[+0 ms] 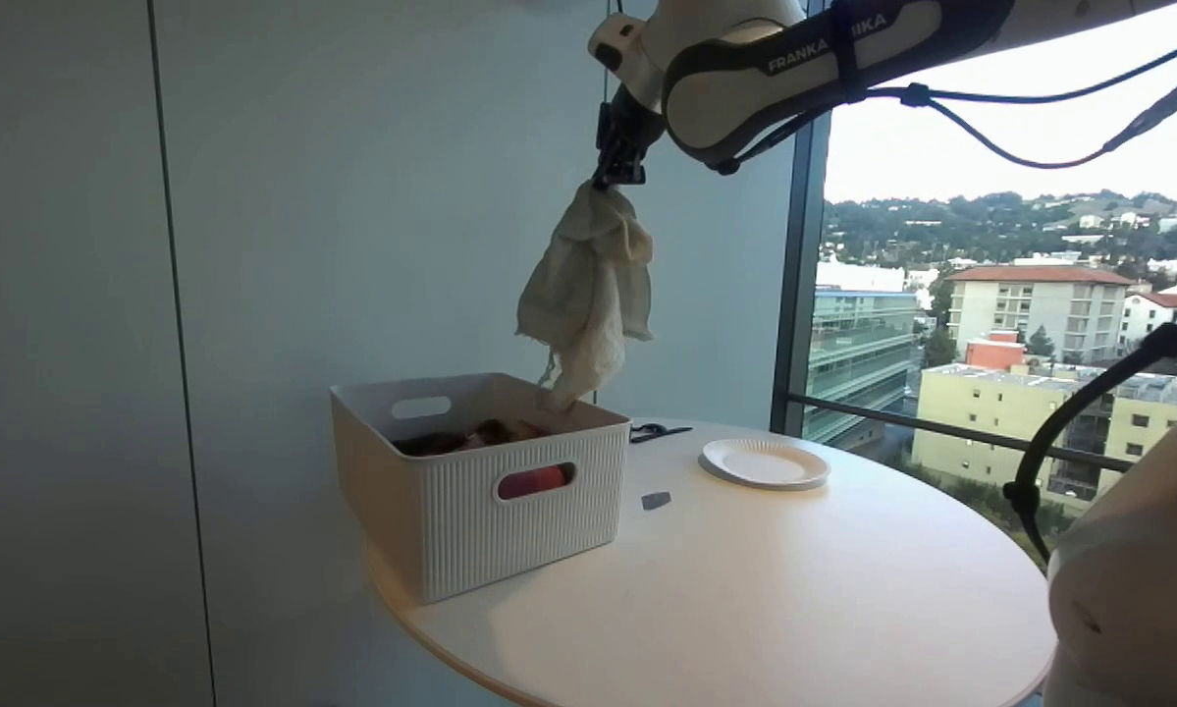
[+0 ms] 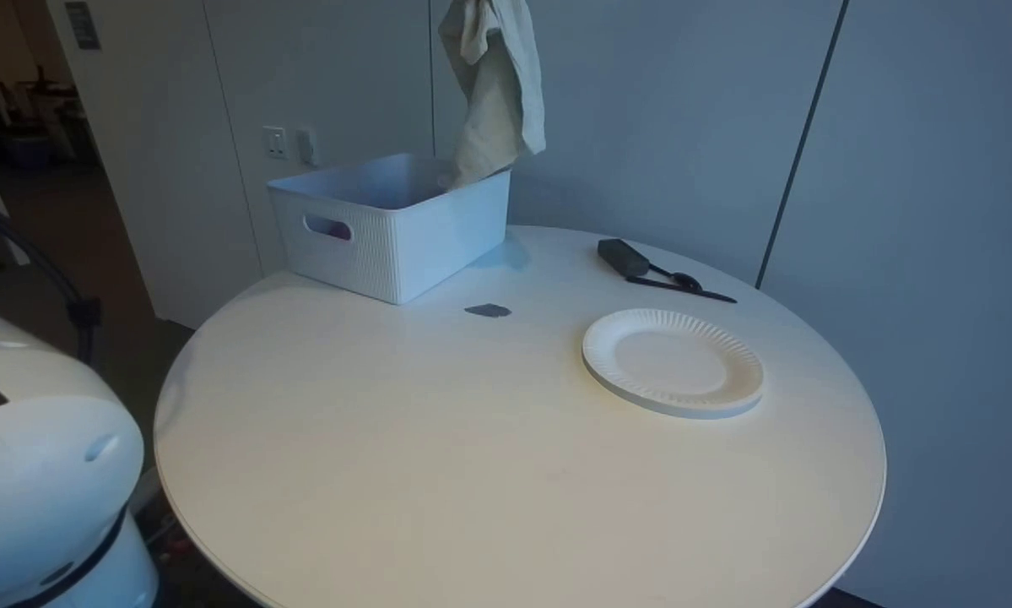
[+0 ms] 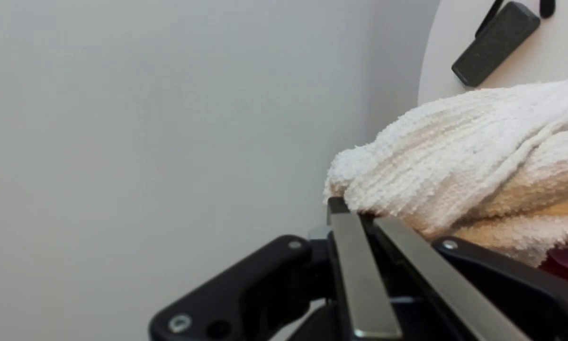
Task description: Remove all the objects in the basket
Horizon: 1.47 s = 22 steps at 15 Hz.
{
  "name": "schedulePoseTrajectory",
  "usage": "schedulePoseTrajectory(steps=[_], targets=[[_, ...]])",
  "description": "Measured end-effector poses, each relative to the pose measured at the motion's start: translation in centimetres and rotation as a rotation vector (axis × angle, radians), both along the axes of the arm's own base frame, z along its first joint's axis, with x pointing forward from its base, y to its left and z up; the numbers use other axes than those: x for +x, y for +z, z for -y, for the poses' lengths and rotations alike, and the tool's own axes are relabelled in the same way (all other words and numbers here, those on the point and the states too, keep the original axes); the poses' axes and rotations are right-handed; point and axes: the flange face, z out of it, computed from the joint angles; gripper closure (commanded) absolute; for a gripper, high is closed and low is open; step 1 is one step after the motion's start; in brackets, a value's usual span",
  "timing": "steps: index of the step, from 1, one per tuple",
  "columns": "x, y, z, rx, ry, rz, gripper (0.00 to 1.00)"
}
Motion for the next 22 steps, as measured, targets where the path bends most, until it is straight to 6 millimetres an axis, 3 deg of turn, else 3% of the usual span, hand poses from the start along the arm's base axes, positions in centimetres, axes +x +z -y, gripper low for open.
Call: schedulePoseTrajectory(steps=[4,7,10,13,14,16,18,20,22], targets=[[-4.4,3.8,2.6,-0.061,-0.149,0.142,0.94],[-6.3,3.3,4.9,-0.072,-0.29,0.18,0.94],[-6.1,-1.4,6.7,-0.01,-0.379,0.093,0.94],[-4.4,-9.0,6.5,0.117,-0.363,-0.04,0.94],[-3.7,-11.6,6.1,0.164,-0.356,-0.087,0.69],[-2.6,-16.7,5.2,0.254,-0.352,-0.182,0.65],[-1.6,-20.6,4.4,0.34,-0.353,-0.264,0.5],[-0.9,-22.8,3.9,0.4,-0.363,-0.311,0.34],[-0.6,-23.1,3.8,0.411,-0.365,-0.317,0.21]])
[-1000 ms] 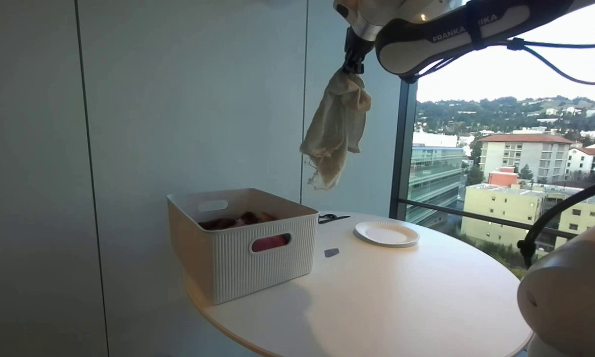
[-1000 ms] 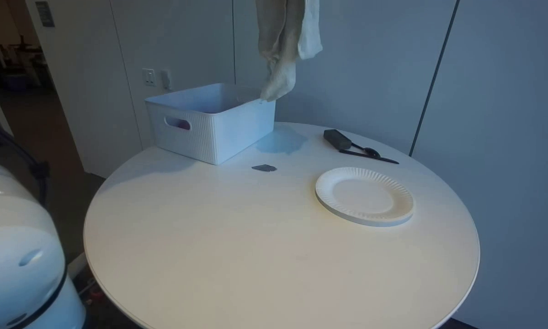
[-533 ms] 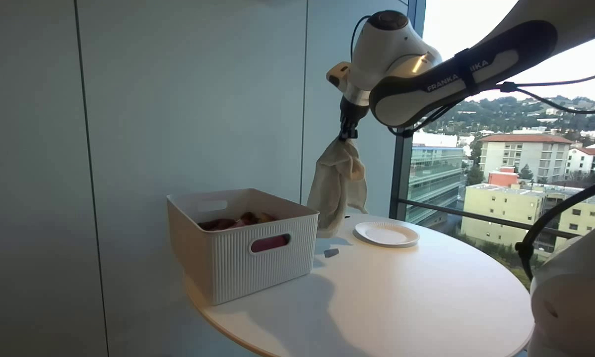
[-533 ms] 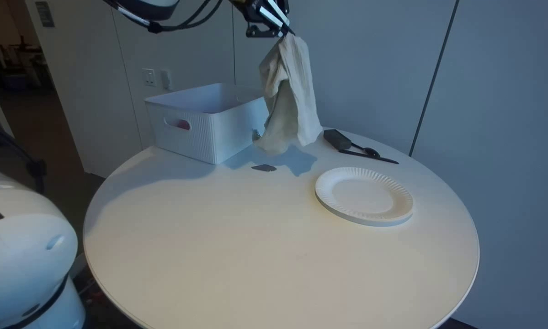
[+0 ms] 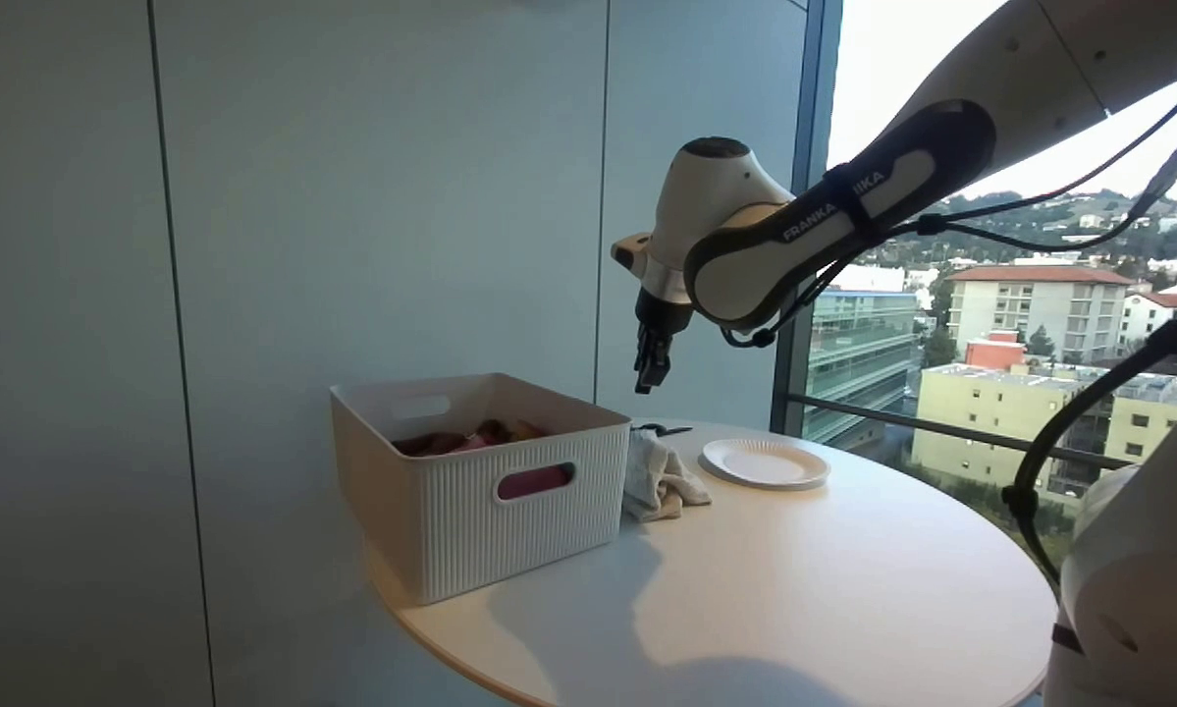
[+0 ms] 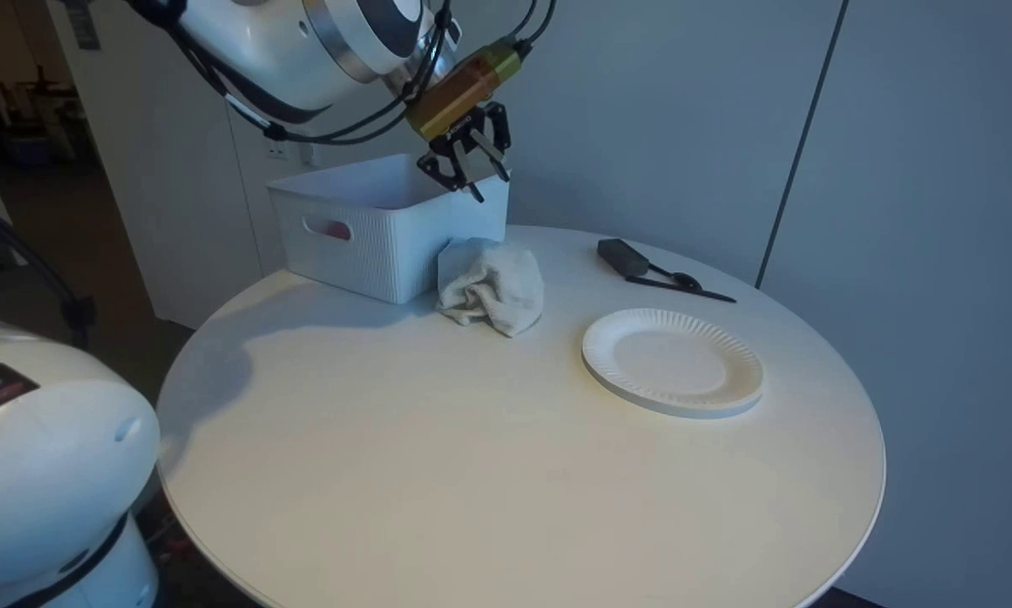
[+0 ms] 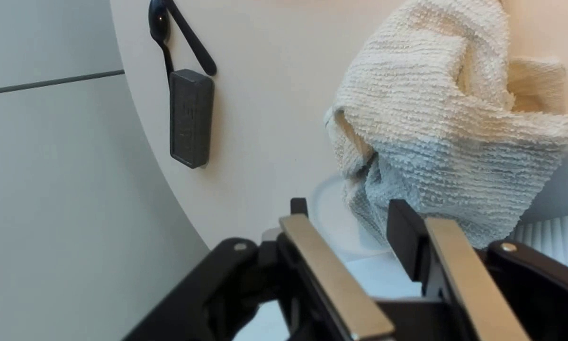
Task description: Remove all the objects in the basket
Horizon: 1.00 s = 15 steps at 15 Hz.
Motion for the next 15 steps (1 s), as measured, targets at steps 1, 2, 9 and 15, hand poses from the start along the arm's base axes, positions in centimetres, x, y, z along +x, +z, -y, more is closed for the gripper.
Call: schedulePoseTrajectory(steps=[1,2,9,15], targets=[[0.0,0.6,-0.1,-0.004,0.007,0.011,0.12],[0.0,1.5,-0.4,-0.014,0.024,0.028,0.05],[-1.3,11.0,-6.7,0.044,0.345,0.154,0.0],[3.4,8.0,-13.3,0.232,0.608,-0.005,0.0]])
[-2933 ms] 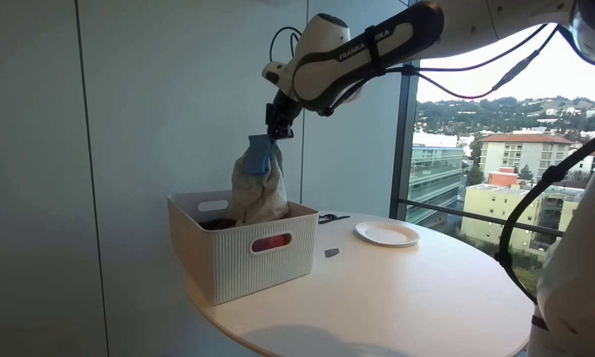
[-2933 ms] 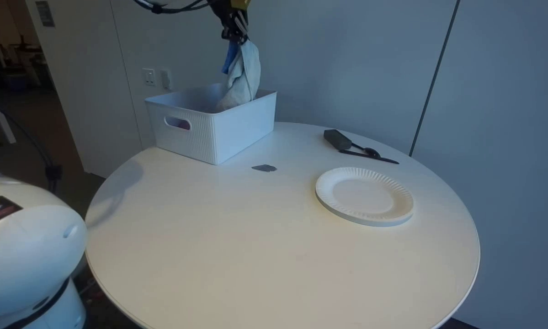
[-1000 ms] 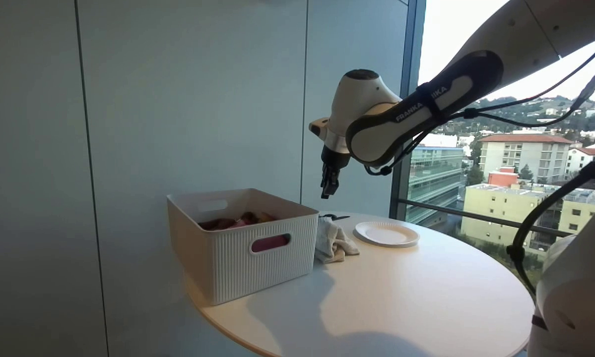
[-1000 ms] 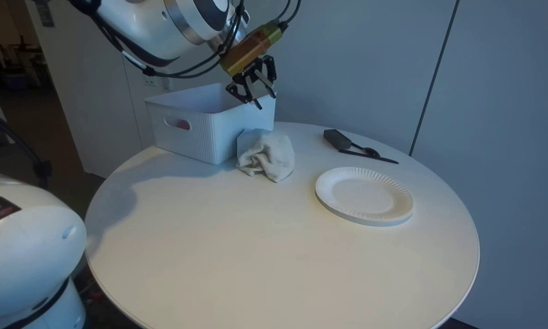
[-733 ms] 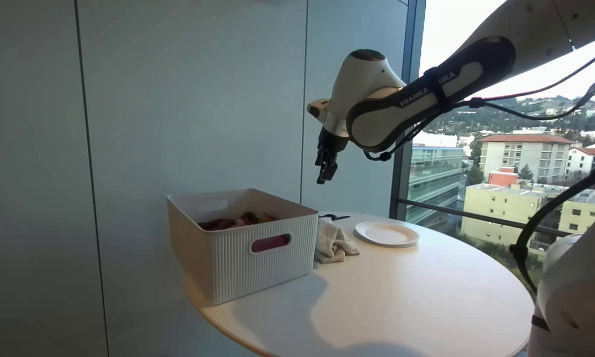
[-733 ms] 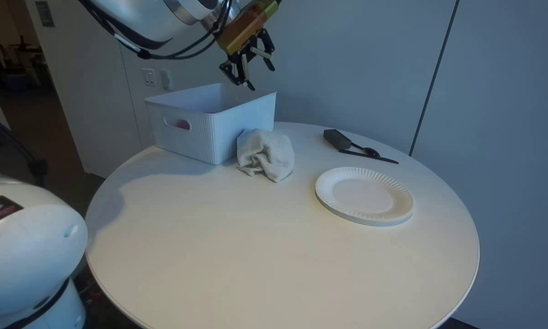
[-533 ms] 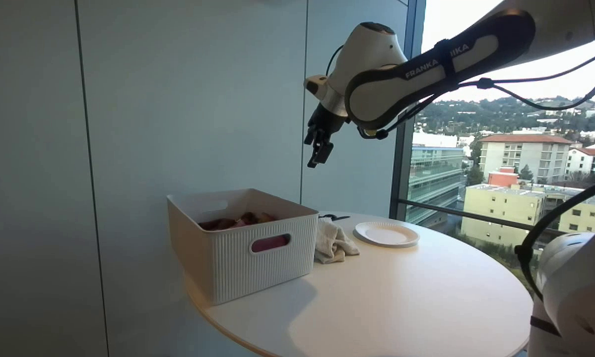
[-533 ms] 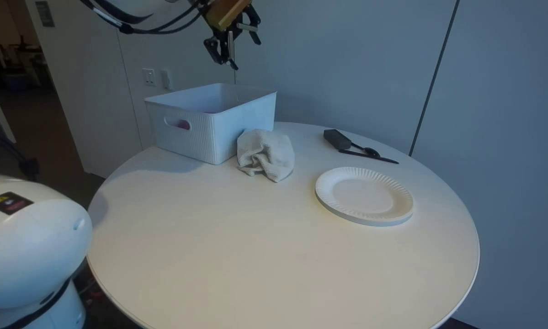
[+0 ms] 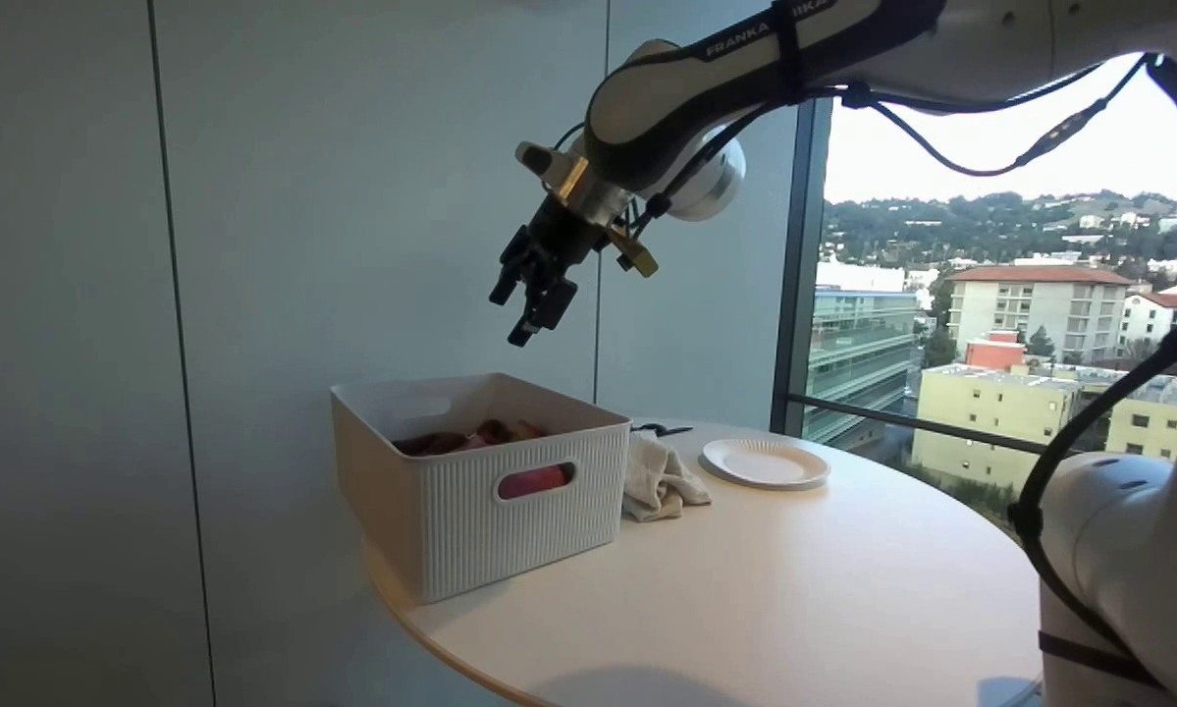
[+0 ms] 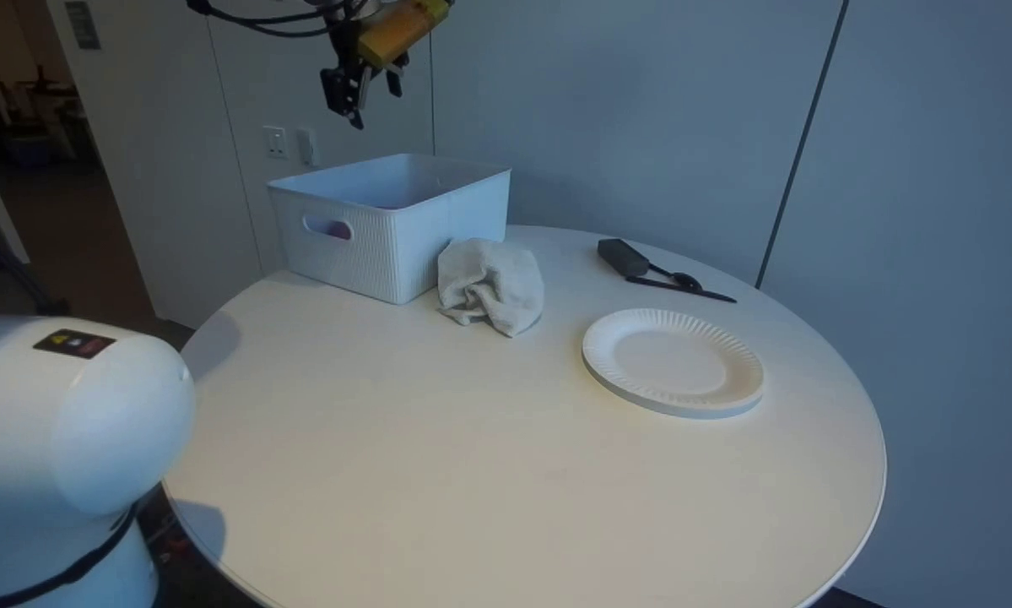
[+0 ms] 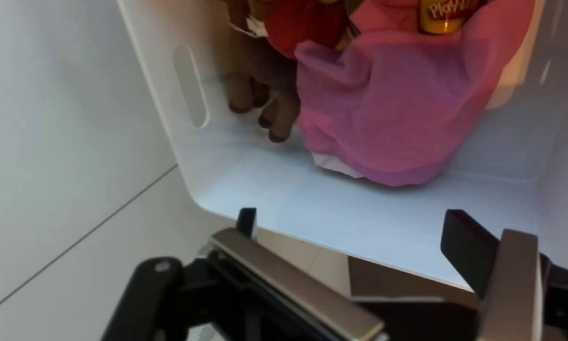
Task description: Remove all the objects in the basket
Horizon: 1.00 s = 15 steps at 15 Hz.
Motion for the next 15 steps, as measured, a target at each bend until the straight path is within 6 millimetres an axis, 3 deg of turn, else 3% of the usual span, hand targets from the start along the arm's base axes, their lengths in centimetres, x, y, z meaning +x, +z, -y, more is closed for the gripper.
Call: schedulePoseTrajectory(steps=[3,8,12,15], targets=[[3.1,-3.2,-1.3,-0.005,0.066,-0.141,0.0],[7.3,-7.2,-0.5,-0.074,0.049,-0.329,0.0],[9.1,-9.6,0.3,-0.123,0.038,-0.475,0.0],[9.6,-11.3,-0.2,-0.143,0.06,-0.57,0.0]])
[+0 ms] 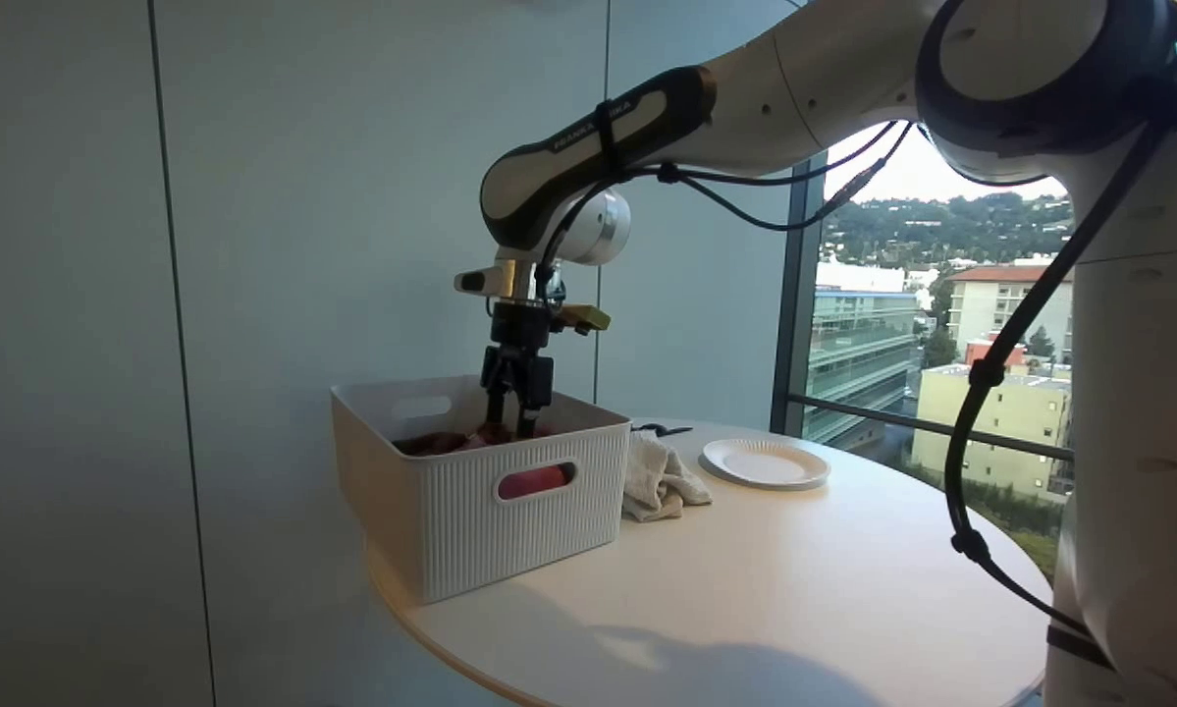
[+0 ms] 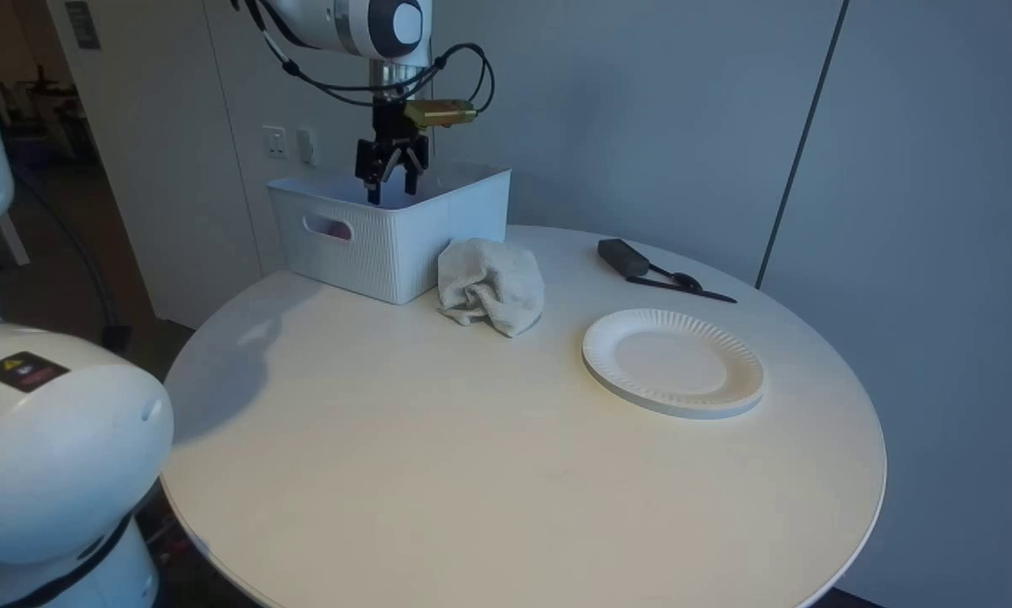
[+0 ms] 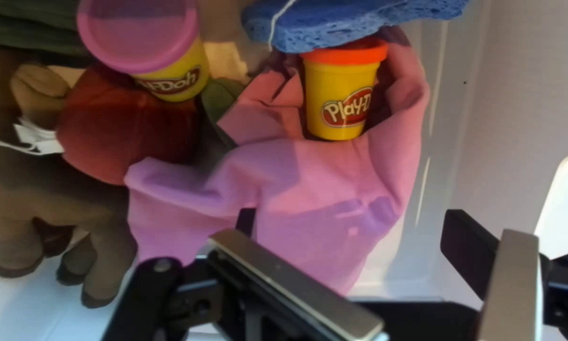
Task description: Remove all the objects in the basket
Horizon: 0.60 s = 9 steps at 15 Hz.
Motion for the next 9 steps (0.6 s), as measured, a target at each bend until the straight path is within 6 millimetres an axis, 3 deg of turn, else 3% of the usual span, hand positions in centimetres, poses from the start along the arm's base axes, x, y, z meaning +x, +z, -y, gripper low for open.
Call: schedulePoseTrajectory(steps=[9], targets=[[1.5,-5.9,-3.7,0.015,0.102,-0.098,0.0]])
